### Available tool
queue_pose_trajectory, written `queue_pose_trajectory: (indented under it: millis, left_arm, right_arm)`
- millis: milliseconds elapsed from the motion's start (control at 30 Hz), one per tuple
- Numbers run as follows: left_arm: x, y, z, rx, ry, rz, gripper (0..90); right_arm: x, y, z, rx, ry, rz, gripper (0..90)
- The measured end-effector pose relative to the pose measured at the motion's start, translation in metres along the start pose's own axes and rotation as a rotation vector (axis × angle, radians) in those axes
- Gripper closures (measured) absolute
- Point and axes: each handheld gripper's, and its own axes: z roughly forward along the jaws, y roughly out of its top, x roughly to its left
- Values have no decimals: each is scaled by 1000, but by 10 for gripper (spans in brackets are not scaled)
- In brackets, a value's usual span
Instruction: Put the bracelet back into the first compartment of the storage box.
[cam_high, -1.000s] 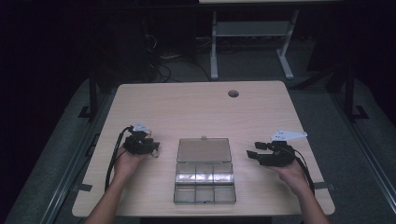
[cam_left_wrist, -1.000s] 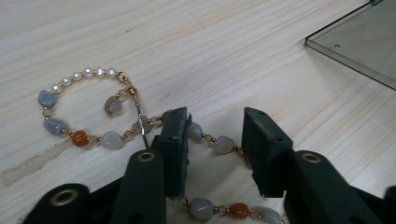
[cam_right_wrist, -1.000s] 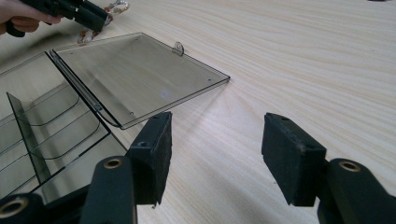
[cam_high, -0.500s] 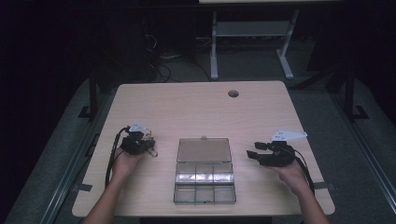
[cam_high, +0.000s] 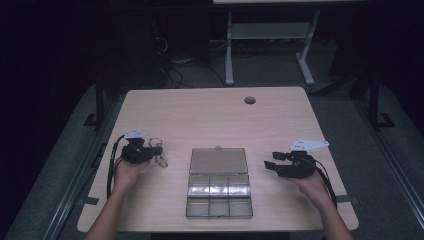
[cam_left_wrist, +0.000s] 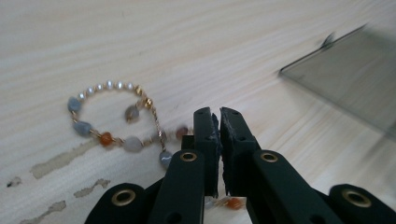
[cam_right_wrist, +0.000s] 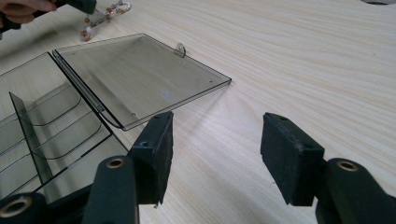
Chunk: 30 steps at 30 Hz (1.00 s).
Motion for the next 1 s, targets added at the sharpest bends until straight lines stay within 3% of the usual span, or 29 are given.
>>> queue_pose_trajectory:
  millis: [500, 1000]
  left_arm:
    - [-3, 20, -44, -158, -34, 10, 859]
    - [-15, 42, -73, -249, -70, 36, 859]
  right_arm:
    - [0, 1, 0, -1, -2, -3, 434]
    - [1, 1, 1, 1, -1, -2, 434]
